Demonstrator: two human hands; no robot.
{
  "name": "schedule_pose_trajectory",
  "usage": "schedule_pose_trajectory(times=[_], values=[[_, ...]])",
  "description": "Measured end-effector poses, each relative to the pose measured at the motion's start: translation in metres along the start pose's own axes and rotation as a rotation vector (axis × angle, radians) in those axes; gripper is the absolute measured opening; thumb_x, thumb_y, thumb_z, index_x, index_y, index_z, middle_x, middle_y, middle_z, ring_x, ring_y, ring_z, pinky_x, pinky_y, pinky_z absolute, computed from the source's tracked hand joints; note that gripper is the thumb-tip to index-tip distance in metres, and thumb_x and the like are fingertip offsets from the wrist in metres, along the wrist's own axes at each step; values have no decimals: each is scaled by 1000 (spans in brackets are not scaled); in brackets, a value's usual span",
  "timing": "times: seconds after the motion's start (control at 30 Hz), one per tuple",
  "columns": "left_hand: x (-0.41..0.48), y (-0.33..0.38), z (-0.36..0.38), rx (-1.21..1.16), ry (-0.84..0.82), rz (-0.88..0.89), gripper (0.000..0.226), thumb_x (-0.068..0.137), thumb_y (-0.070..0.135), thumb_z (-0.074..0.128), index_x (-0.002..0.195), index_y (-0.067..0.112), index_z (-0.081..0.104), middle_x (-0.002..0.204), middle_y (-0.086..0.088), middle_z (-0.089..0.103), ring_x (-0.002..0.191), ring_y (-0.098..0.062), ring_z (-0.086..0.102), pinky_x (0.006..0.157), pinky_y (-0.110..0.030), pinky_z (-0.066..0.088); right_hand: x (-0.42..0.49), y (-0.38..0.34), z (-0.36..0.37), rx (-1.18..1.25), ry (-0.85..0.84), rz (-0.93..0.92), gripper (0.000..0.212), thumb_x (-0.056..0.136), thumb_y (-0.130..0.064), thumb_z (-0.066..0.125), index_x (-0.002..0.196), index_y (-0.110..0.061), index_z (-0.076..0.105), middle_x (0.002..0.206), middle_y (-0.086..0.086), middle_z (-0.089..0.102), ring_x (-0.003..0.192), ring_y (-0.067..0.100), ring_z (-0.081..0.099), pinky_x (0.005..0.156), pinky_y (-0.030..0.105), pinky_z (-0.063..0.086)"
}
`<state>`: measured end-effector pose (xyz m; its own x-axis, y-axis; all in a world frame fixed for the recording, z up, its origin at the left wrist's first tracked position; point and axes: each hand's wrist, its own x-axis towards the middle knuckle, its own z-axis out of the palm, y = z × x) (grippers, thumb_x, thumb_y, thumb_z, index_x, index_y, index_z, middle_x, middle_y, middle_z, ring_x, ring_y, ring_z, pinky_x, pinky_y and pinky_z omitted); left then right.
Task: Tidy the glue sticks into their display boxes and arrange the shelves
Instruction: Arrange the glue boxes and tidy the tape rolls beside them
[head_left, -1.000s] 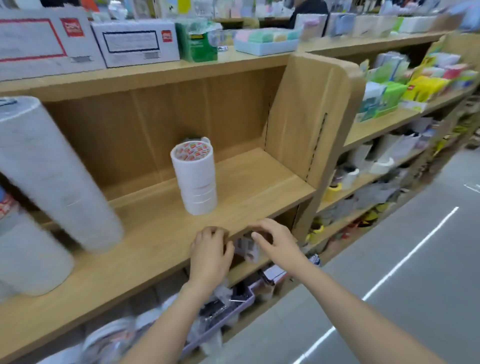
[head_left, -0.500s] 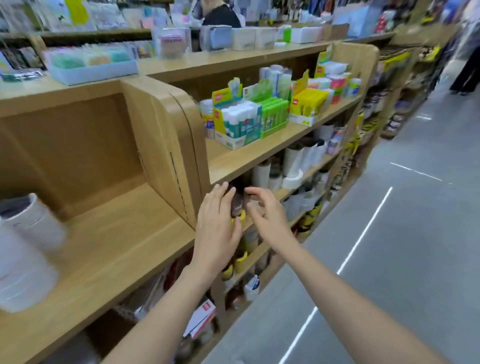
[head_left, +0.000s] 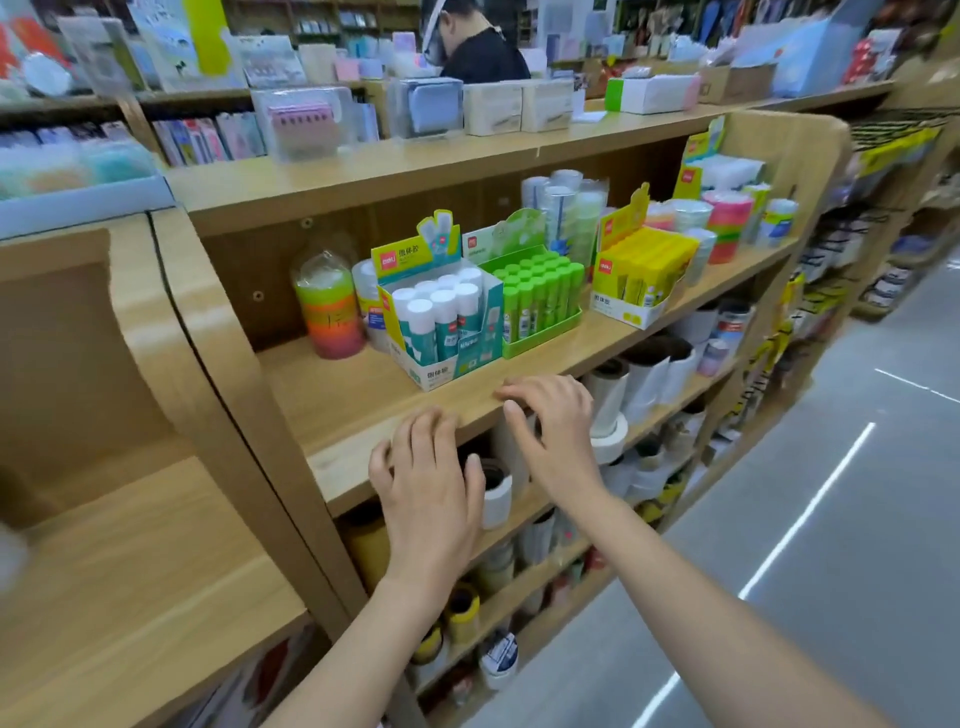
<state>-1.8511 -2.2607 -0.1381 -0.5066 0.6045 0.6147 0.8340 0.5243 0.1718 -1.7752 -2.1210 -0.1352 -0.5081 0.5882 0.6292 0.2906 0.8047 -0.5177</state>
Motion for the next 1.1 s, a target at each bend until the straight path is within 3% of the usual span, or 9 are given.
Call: schedule_pose_trajectory(times=[0.13,0.23,0.4,0.5,0.57,0.63,0.73,0.83,1.1], values=[[10,19,11,49,85,-156,36,91,35,38,107,15,63,119,-6,60,115,-28,51,98,-47,26,20,21,-1,142,-33,-107,24,96,-28,49,94,-21,72,92,-6,63,96,17,53,88,36,37],[19,38,17,100,97,-275,33,91,35,39,103,14,62,116,-8,60,111,-30,51,98,-50,28,32,34,-10,251,-142,-190,25,94,-29,49,96,-20,72,94,-7,65,97,13,53,84,32,38],[42,82,23,9,122,-427,40,93,32,47,125,9,52,136,-15,48,122,-34,42,103,-52,32,57,69,-42,397,-211,-228,30,92,-27,51,115,-14,66,111,-2,65,107,11,52,93,31,43],[62,97,19,-201,190,-582,59,94,26,58,143,6,31,154,-18,23,142,-33,22,116,-49,22,74,89,-58,455,-167,-127,40,92,-27,52,129,-11,54,127,4,53,120,13,47,103,26,37],[74,95,14,-326,222,-640,73,93,24,60,149,5,16,159,-18,12,149,-29,10,121,-45,15,86,94,-63,459,-177,-49,47,93,-21,57,137,-11,44,140,7,42,132,18,38,111,31,32],[86,84,13,-428,220,-686,85,92,23,63,153,9,6,161,-11,11,149,-25,11,122,-45,16,97,95,-62,447,-239,28,59,95,-22,60,146,-14,32,154,9,27,144,21,24,118,39,24],[98,73,14,-527,191,-686,95,86,22,69,154,25,2,158,-2,23,144,-21,27,118,-49,28,111,92,-56,456,-344,76,78,94,-25,62,155,-23,14,163,3,12,150,16,9,121,37,15],[104,71,16,-516,211,-664,96,82,16,74,152,23,8,152,-1,33,138,-18,36,113,-48,36,116,89,-52,491,-288,89,81,90,-22,68,153,-25,18,159,-2,25,145,12,22,119,32,20],[100,67,18,-331,311,-671,88,79,14,76,147,12,20,143,-9,36,132,-23,37,110,-46,38,114,91,-42,399,-112,67,69,85,-22,73,142,-21,33,143,2,40,133,16,36,112,45,34]])
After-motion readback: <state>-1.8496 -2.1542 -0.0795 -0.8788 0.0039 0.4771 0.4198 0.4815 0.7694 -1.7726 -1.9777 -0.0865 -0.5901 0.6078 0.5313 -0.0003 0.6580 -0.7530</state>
